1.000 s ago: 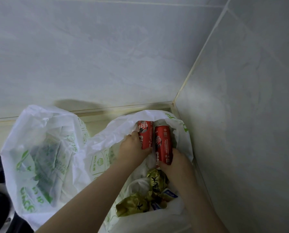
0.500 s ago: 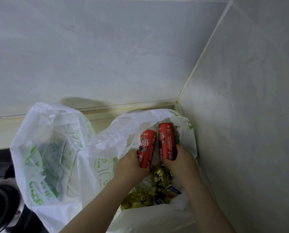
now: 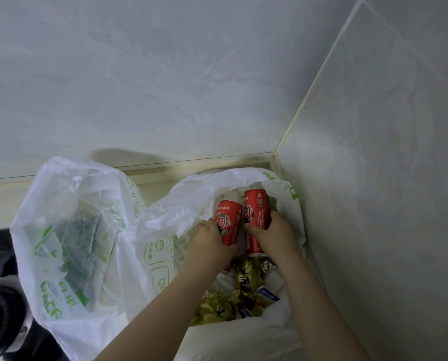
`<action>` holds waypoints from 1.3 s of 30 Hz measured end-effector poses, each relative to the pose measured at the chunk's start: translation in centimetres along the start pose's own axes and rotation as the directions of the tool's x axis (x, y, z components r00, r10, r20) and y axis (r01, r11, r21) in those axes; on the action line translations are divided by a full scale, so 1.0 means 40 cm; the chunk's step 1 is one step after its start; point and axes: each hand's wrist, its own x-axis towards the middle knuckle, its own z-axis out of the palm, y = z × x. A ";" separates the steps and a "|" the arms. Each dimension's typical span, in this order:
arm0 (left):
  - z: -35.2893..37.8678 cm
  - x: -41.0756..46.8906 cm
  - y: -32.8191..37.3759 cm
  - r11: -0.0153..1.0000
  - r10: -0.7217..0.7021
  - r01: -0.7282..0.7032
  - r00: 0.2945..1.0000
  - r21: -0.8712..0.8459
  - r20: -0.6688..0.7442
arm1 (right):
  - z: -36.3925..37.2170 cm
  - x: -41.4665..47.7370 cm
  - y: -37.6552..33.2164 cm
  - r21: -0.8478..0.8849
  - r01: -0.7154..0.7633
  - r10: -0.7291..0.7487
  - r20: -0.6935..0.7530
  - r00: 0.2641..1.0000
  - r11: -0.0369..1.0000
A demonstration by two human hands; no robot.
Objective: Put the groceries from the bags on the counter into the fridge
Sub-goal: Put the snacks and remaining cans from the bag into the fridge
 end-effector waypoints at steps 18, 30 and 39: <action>-0.141 -0.210 0.012 0.895 0.100 -0.113 0.994 -0.432 -0.052 | -0.122 -0.245 -0.081 0.363 0.191 -0.186 -0.048 0.981 0.912; -0.358 -0.502 0.080 0.516 0.338 -0.417 0.902 -0.748 -0.270 | -0.275 -0.557 -0.242 0.629 0.432 -0.361 -0.248 0.899 0.646; -0.474 -0.701 0.095 0.359 0.380 -0.589 0.801 -0.724 -0.463 | -0.337 -0.752 -0.344 0.870 0.351 -0.469 -0.163 0.868 0.347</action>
